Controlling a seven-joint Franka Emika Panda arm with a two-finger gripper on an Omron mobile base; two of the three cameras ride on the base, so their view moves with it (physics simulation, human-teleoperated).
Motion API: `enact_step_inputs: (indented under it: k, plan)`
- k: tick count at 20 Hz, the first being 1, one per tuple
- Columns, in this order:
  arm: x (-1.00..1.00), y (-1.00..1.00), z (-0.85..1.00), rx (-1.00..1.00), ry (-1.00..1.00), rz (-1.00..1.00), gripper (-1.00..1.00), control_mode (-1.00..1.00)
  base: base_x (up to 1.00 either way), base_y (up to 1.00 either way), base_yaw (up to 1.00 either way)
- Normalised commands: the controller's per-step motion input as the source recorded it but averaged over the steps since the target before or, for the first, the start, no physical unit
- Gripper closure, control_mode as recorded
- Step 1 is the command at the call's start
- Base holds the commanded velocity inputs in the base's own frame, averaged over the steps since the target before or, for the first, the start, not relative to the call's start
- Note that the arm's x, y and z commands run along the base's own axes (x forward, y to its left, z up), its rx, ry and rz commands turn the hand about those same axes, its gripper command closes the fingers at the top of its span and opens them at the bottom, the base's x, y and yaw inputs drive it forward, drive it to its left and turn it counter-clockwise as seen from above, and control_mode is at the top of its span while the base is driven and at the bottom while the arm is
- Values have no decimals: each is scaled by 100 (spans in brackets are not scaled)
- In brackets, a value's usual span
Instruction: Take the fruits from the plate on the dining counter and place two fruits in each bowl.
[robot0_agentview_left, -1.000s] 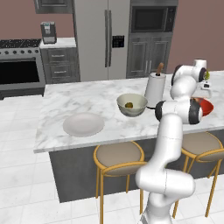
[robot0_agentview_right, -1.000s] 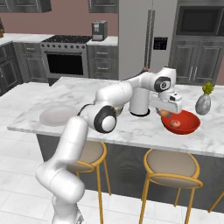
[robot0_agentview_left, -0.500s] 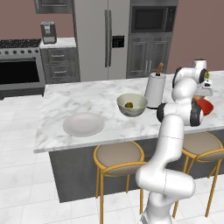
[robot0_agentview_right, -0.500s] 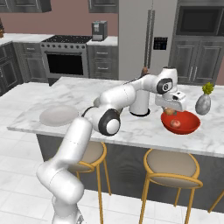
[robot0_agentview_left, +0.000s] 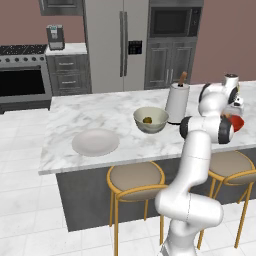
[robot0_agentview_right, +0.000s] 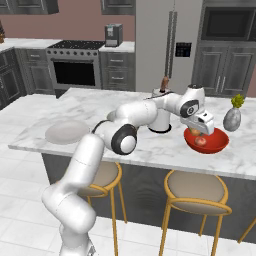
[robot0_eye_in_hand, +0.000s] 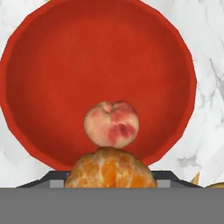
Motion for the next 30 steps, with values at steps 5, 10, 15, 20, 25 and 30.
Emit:
enact_step_inputs:
  k: [5, 10, 15, 20, 25, 30]
  plan:
    - [13, -21, -13, 0, -5, -5, 100, -100, 0, 0, 0]
    - [6, -41, -2, 0, 0, -3, 100, -100, 0, 0, 0]
    - [0, -25, -3, 0, 0, 0, 100, -100, 0, 0, 0]
    - [0, -12, 0, 0, 0, 0, 100, -100, 0, 0, 0]
    - [0, -7, -2, 0, 0, 0, 100, -100, 0, 0, 0]
    - [0, 0, -12, 0, 0, 0, 100, -100, 0, 0, 0]
